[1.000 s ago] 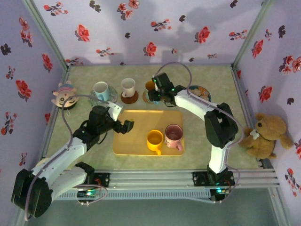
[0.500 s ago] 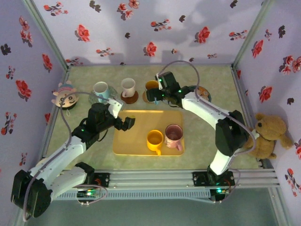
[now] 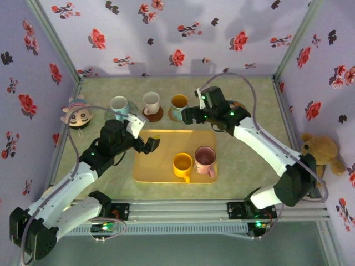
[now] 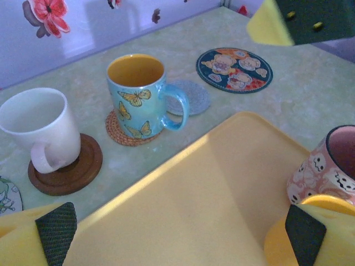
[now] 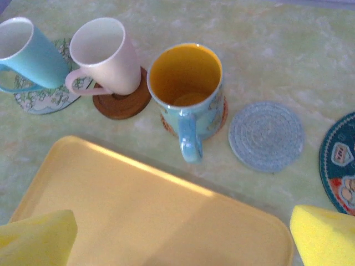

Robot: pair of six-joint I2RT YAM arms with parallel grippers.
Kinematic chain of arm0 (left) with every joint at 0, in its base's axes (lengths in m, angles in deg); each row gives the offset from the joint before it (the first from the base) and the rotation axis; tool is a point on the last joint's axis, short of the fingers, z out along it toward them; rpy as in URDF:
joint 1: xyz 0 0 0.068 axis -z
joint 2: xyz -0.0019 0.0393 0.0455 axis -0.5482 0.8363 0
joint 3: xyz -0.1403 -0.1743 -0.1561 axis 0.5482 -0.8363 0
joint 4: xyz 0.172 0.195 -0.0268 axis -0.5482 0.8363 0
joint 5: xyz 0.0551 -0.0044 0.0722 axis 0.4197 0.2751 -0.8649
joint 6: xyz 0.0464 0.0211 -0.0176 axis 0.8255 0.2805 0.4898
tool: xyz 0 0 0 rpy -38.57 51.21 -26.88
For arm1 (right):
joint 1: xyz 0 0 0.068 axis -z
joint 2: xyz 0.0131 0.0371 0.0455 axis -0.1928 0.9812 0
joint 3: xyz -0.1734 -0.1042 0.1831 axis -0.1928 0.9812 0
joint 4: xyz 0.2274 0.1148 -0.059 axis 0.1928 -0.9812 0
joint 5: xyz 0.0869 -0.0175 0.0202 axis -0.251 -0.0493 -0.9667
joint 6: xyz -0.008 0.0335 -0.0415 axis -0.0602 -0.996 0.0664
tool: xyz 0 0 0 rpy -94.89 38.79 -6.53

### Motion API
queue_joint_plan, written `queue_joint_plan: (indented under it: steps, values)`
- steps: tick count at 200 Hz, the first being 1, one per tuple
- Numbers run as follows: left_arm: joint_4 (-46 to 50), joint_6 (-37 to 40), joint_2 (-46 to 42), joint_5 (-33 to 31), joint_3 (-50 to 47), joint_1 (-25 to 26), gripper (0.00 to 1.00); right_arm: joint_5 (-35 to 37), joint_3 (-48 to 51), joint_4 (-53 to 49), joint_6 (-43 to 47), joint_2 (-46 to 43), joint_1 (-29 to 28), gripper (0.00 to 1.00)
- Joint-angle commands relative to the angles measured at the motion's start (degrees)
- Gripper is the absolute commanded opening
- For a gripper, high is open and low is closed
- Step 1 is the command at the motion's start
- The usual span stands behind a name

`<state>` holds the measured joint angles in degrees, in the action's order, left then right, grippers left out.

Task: Place the cup by the coaster

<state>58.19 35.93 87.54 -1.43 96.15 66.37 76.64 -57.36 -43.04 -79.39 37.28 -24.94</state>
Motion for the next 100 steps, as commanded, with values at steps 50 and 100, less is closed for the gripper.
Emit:
queue_joint_plan:
  steps: [50,100]
  values:
    - [3.78,2.72,-2.75,4.13,0.8,1.73,1.0,1.92,8.01,-12.97,-2.65,-12.56,-0.85,1.0]
    - [7.57,4.43,-2.17,6.4,1.88,1.95,1.0,2.83,11.77,-16.26,-5.18,-18.66,-0.91,1.0]
